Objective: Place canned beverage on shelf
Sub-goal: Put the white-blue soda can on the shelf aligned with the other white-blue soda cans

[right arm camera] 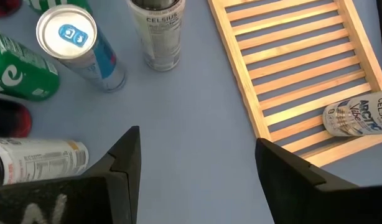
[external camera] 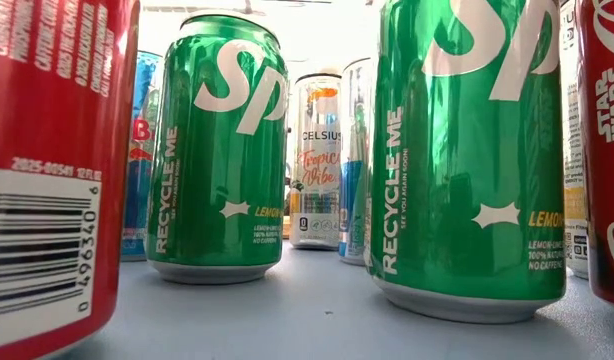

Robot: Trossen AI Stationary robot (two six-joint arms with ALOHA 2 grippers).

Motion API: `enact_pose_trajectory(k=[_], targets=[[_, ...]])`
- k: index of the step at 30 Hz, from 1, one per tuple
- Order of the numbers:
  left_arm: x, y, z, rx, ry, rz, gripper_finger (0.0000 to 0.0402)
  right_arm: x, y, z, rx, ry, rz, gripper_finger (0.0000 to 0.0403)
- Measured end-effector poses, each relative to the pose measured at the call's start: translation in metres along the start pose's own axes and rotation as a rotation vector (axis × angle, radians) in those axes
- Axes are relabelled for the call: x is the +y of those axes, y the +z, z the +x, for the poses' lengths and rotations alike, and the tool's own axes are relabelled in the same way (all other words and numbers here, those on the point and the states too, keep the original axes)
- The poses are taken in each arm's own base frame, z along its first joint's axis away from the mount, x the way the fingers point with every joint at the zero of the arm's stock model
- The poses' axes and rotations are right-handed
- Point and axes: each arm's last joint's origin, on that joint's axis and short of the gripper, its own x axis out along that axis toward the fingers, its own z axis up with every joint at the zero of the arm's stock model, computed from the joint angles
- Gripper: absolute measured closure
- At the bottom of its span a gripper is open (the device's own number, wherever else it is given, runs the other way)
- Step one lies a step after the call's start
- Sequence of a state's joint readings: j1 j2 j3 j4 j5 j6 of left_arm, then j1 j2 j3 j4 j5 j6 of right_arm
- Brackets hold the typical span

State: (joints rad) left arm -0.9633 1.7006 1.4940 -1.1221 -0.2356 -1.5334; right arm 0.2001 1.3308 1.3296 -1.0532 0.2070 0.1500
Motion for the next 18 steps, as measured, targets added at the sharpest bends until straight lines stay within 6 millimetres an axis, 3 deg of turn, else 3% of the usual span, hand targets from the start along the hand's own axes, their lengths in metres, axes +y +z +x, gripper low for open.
enact_pose_trajectory(k=[4,10,14,18], targets=[[-0.001,0.016,-0.028,-0.048,-0.033,-0.001,0.0158,-0.001,0.001,-0.006,-0.049,0.008,0.013,0.0168],[0.011,0.048,-0.090,-0.089,-0.100,0.042,0.0158,-0.012,-0.002,-0.029,-0.157,0.008,0.001,0.0168],[0.029,0.085,-0.127,-0.149,-0.095,0.112,0.0158,-0.025,-0.006,-0.042,-0.206,-0.015,0.027,0.0168],[0.050,0.128,-0.145,-0.215,-0.039,0.201,0.0158,-0.033,-0.011,-0.053,-0.238,-0.031,0.054,0.0168]])
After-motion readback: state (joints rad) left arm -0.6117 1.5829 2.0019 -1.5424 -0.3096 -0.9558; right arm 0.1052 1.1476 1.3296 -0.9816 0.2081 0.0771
